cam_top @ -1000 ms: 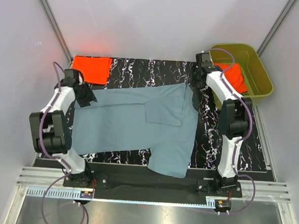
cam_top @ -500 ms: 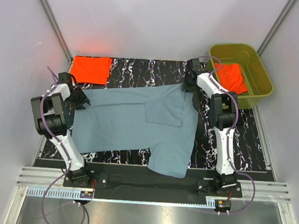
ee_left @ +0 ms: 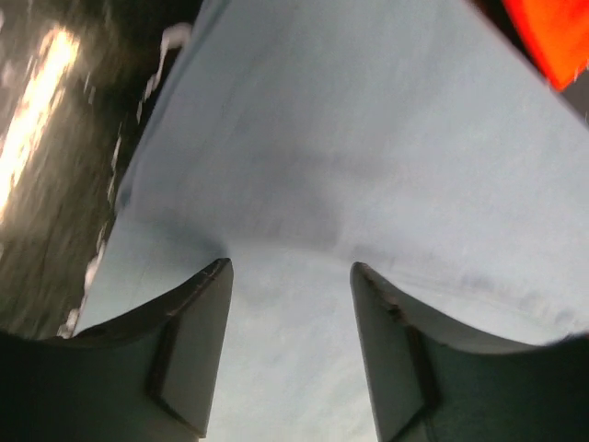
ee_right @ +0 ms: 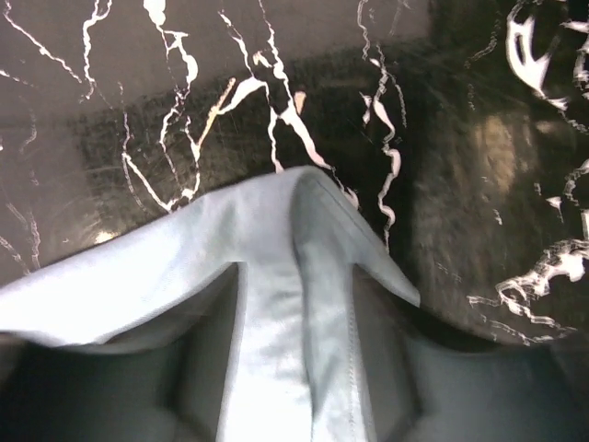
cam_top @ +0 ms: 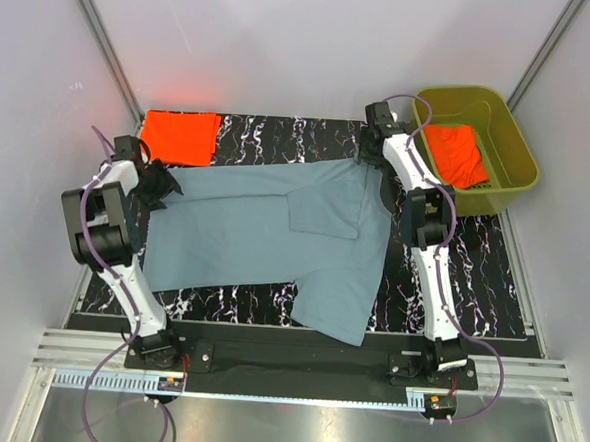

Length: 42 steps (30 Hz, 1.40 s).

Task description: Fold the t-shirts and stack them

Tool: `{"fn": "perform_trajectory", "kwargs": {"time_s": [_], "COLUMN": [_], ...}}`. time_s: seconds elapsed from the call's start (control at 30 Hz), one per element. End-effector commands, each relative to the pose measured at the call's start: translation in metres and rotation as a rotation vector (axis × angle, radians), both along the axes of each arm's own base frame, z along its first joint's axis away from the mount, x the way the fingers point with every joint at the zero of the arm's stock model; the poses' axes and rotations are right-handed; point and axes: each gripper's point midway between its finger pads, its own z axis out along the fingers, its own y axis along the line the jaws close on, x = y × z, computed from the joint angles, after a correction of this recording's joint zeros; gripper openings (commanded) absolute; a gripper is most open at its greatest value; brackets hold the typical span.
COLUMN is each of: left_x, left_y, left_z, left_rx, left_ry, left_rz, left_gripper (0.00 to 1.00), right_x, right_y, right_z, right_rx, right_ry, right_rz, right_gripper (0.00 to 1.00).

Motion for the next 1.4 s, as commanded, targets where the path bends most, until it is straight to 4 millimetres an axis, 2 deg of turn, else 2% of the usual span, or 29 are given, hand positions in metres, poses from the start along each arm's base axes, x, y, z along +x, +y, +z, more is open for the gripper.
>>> {"fn": "perform_trajectory", "kwargs": {"time_s": [0.0, 0.07, 0.13, 0.17, 0.2, 0.23, 0.27, 0.3, 0.33, 0.37, 0.4, 0.43, 0.47, 0.5, 0.53, 0.57, 0.6, 0.63, 0.67, 0.7, 0.73, 0.8, 0.87, 0.93, 1.1, 1.37], "left_x": [-0.016, -0.041, -0.069, -0.091, -0.105, -0.122, -0.145, -0.164, -0.180, -0.198, -0.208, -0.213, -0.223, -0.229, -0.238, -0.245, -0.249, -0.253, -0.250, -0.250, -0.257, -0.264, -0.267, -0.270, -0.268, -0.271], "left_y": [0.004, 0.005, 0.008, 0.005, 0.006, 0.009, 0.007, 0.008, 0.012, 0.007, 0.009, 0.001, -0.005, -0.004, -0.007, -0.009, -0.008, -0.007, -0.006, -0.004, -0.001, 0.002, 0.005, 0.009, 0.024, 0.020], "left_z": [0.060, 0.081, 0.085, 0.090, 0.089, 0.084, 0.078, 0.069, 0.060, 0.044, 0.037, 0.032, 0.024, 0.022, 0.019, 0.015, 0.013, 0.011, 0.015, 0.017, 0.017, 0.019, 0.019, 0.019, 0.015, -0.007], "left_rx": [0.085, 0.134, 0.182, 0.196, 0.208, 0.228, 0.232, 0.207, 0.210, 0.178, 0.141, 0.075, 0.046, 0.034, 0.029, 0.025, 0.024, 0.033, 0.036, 0.042, 0.058, 0.078, 0.089, 0.102, 0.085, 0.030], "left_ry": [-0.092, -0.106, -0.073, -0.076, -0.063, -0.029, -0.009, 0.046, 0.087, 0.124, 0.138, 0.142, 0.164, 0.180, 0.207, 0.230, 0.237, 0.247, 0.235, 0.228, 0.252, 0.278, 0.279, 0.274, 0.256, 0.314], "left_rz": [0.013, 0.039, 0.081, 0.100, 0.123, 0.188, 0.227, 0.314, 0.380, 0.419, 0.471, 0.505, 0.525, 0.553, 0.577, 0.587, 0.593, 0.604, 0.602, 0.607, 0.627, 0.653, 0.675, 0.725, 0.779, 0.783], "left_gripper": [0.66, 0.68, 0.68, 0.67, 0.67, 0.66, 0.63, 0.61, 0.58, 0.55, 0.54, 0.53, 0.50, 0.50, 0.50, 0.52, 0.58, 0.61, 0.61, 0.61, 0.60, 0.57, 0.49, 0.43, 0.49, 0.49], "right_x": [-0.006, -0.013, -0.040, -0.053, -0.069, -0.092, -0.111, -0.123, -0.149, -0.173, -0.183, -0.207, -0.228, -0.234, -0.253, -0.264, -0.269, -0.279, -0.284, -0.288, -0.293, -0.300, -0.306, -0.307, -0.309, -0.313], "right_y": [0.002, 0.010, 0.023, 0.031, 0.037, 0.049, 0.059, 0.067, 0.073, 0.091, 0.102, 0.102, 0.112, 0.116, 0.113, 0.115, 0.116, 0.113, 0.114, 0.114, 0.112, 0.115, 0.116, 0.116, 0.120, 0.117], "right_z": [0.064, 0.100, 0.110, 0.133, 0.137, 0.123, 0.150, 0.153, 0.132, 0.156, 0.159, 0.139, 0.158, 0.160, 0.141, 0.153, 0.154, 0.144, 0.153, 0.152, 0.148, 0.154, 0.154, 0.153, 0.155, 0.156], "right_rx": [0.004, 0.036, 0.040, 0.047, 0.052, 0.047, 0.107, 0.121, 0.112, 0.161, 0.194, 0.195, 0.255, 0.295, 0.302, 0.347, 0.367, 0.369, 0.396, 0.403, 0.410, 0.450, 0.465, 0.467, 0.488, 0.482], "right_ry": [-0.051, -0.076, -0.016, -0.029, 0.001, 0.072, 0.058, 0.065, 0.141, 0.116, 0.106, 0.172, 0.152, 0.140, 0.202, 0.188, 0.186, 0.214, 0.191, 0.192, 0.205, 0.204, 0.213, 0.214, 0.221, 0.215], "right_rz": [-0.008, -0.008, 0.016, 0.034, 0.047, 0.075, 0.102, 0.124, 0.150, 0.212, 0.247, 0.262, 0.305, 0.312, 0.313, 0.335, 0.341, 0.345, 0.367, 0.370, 0.370, 0.386, 0.397, 0.400, 0.411, 0.413], "right_gripper": [0.62, 0.66, 0.69, 0.70, 0.70, 0.71, 0.71, 0.71, 0.71, 0.71, 0.71, 0.71, 0.71, 0.71, 0.71, 0.71, 0.71, 0.71, 0.71, 0.71, 0.71, 0.71, 0.71, 0.71, 0.71, 0.71]}}
